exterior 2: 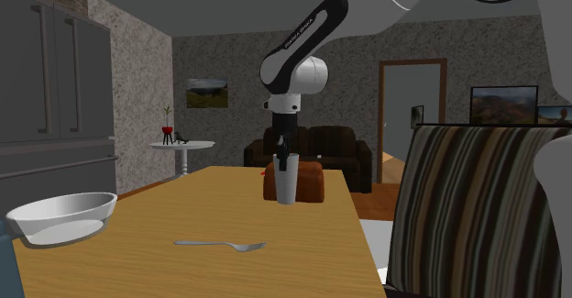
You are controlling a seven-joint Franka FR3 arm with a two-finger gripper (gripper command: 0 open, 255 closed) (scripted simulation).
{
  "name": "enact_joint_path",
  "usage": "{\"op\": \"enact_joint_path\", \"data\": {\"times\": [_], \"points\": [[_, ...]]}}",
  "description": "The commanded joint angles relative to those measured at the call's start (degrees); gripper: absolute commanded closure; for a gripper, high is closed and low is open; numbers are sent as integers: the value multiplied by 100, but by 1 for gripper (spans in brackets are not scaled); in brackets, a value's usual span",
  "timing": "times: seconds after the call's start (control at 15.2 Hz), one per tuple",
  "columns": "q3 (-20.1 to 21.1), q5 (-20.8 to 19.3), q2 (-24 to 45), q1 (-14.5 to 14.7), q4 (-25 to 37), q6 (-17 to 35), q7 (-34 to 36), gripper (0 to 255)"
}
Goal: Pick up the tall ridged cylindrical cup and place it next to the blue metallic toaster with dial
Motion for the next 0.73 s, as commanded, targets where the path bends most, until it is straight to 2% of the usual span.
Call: {"op": "enact_joint_path", "data": {"times": [0.0, 0.66], "points": [[-11, -31, -52, 2, 101, -147, 9, 255], [-33, -159, -261, 28, 642, -871, 73, 255]]}}
